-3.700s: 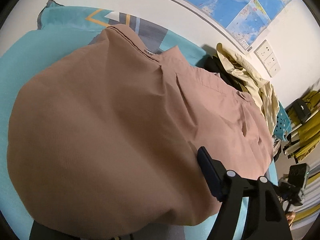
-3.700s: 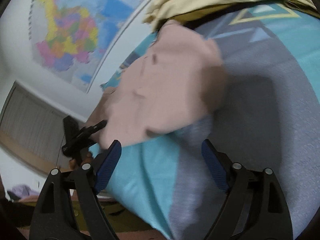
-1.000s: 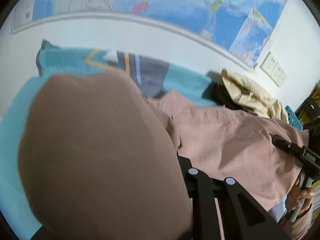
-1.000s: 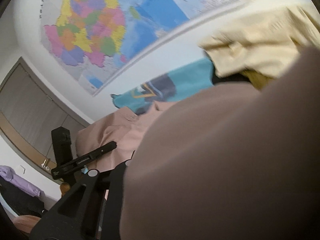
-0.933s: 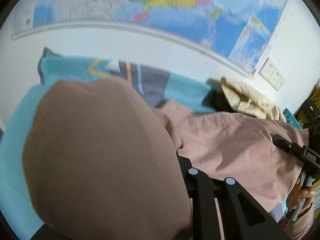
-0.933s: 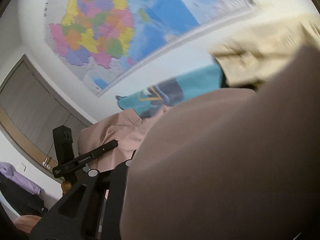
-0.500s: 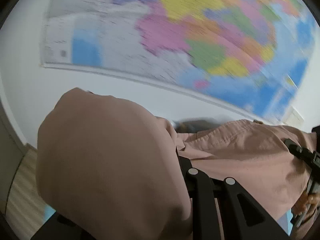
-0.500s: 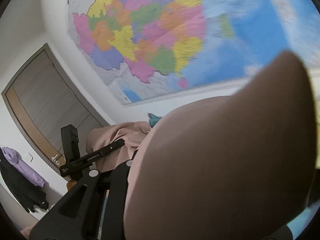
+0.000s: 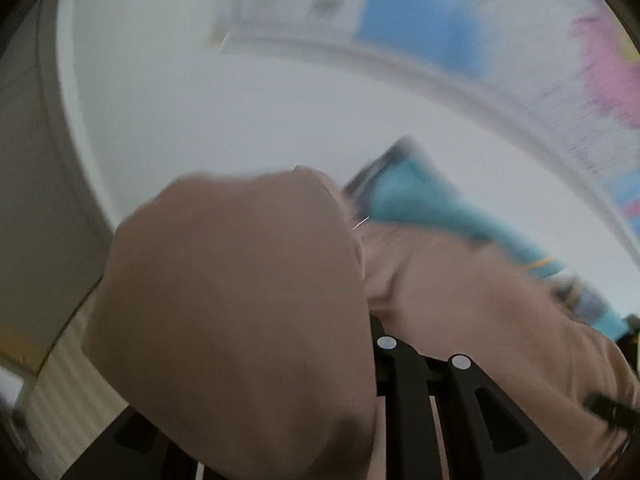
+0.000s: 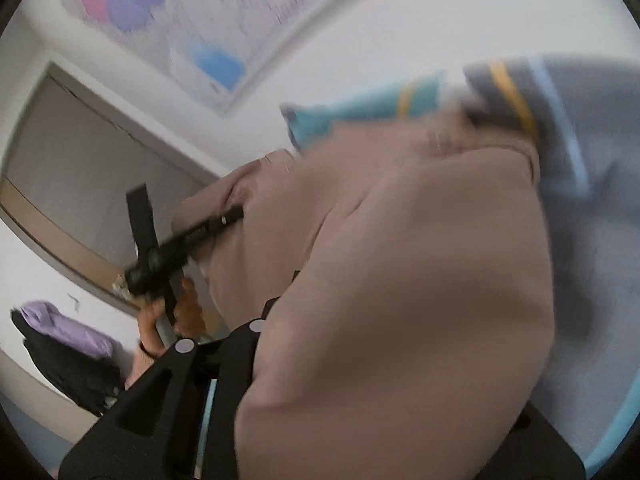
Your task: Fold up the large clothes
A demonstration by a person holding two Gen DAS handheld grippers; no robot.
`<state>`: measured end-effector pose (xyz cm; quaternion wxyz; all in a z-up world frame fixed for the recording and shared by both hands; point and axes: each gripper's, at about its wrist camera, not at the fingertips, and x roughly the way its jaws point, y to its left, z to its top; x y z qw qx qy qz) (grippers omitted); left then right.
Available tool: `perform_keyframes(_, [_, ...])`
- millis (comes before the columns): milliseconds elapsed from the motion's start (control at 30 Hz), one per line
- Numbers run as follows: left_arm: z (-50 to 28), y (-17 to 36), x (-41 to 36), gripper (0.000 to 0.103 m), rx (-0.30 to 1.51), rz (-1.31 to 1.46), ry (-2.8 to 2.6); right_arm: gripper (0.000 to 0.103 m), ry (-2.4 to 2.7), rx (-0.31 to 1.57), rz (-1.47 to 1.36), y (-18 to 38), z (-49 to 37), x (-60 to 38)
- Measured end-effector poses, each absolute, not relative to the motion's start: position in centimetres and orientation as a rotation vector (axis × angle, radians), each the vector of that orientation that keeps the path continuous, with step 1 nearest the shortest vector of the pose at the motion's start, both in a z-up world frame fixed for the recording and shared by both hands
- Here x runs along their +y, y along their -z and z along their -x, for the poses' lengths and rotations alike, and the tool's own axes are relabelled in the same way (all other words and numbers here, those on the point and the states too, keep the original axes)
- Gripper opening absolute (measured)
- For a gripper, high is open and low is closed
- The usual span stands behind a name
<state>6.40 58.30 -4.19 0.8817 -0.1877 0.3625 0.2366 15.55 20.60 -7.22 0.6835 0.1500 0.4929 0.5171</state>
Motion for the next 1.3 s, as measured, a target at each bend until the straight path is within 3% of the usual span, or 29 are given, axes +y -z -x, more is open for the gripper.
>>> perform_keyframes(133, [-5.3,5.3,59.6,0.029,0.753,0.450,-0.480,0.055,-1.151,1.111,-0.390,7.8,-15.8,17.0])
perform_keyframes(233, [-5.3,5.3,59.4,0.030,0.758,0.439,-0.457,0.060,-1.130,1.119,-0.426,7.6,-17.1,15.1])
perform_keyframes(300, [-5.5,5.4,59.1,0.032,0.766,0.421,-0.458,0.059,-1.118,1.125,-0.455,8.1,-17.6,14.1])
perform_keyframes(367, [-5.5,5.5,59.2,0.033,0.771,0.424,-0.460,0.028,-1.112,1.139,-0.454,8.9,-17.3,14.1])
perform_keyframes(433, [-5.6,5.5,59.3,0.030,0.772,0.434,-0.461,0.014,-1.120,1.137,-0.439,9.0,-17.2,14.3])
perform_keyframes(533, [-6.4,5.1,59.7,0.021,0.776,0.422,-0.477,0.009,-1.127,1.066,-0.420,7.1,-17.1,16.1])
perform_keyframes(800, [-7.0,5.5,60.6,0.024,0.777,0.414,-0.518,0.011,-1.113,1.079,-0.266,7.1,-15.8,17.1])
perform_keyframes(1033, [-5.7,4.7,58.6,0.033,0.764,0.320,-0.561,0.023,-1.095,1.097,-0.235,7.5,-16.2,16.3])
perform_keyframes(1300, [-3.9,3.9,56.9,0.033,0.746,0.225,-0.600,0.032,-1.063,1.065,-0.173,6.3,-15.8,15.7])
